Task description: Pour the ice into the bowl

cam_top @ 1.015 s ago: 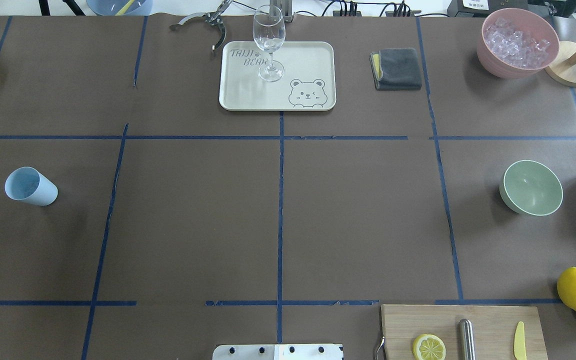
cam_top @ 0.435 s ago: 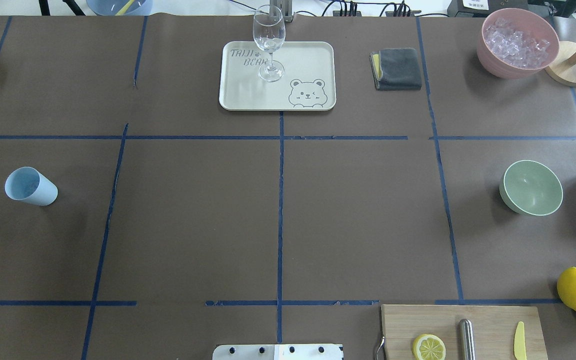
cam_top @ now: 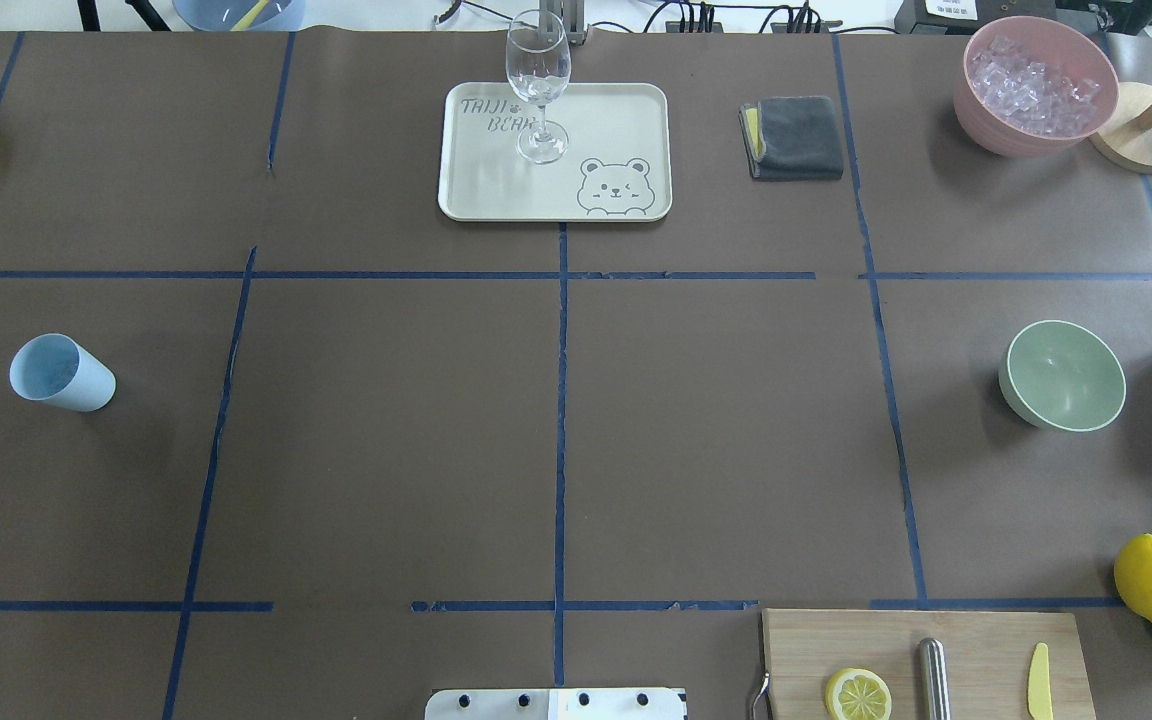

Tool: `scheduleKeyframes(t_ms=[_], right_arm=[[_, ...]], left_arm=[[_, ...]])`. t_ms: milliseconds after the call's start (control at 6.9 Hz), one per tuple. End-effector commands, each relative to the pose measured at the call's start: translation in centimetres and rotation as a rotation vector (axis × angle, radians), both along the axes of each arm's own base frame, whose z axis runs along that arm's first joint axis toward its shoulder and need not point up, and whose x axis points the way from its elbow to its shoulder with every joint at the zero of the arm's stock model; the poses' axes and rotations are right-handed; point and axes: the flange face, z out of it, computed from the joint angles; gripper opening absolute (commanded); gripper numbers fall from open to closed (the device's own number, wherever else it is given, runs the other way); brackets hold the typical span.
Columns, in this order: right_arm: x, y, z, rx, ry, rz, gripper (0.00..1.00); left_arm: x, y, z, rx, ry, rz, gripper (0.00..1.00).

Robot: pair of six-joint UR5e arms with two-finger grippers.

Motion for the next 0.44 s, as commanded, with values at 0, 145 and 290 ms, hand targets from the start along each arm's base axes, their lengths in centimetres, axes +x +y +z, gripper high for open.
scheduleKeyframes(t_ms=[0, 145, 290], right_arm=[[-3.5, -0.6, -1.0, -0.046, -0.035, 0.01, 1.0], [-7.8, -1.3, -1.8, -0.076, -0.053, 0.032, 1.0], [-11.8, -1.4, -2.3, -0.109, -0.087, 0.066, 1.0]], left_arm=[[0.0, -1.3, -7.1, 0.135, -0.007, -0.008, 1.0], [0.5, -0.8, -9.2, 0.171, -0.063, -0.086, 1.0], [3.1, 1.5, -9.0, 0.197, -0.041, -0.155, 1.0]])
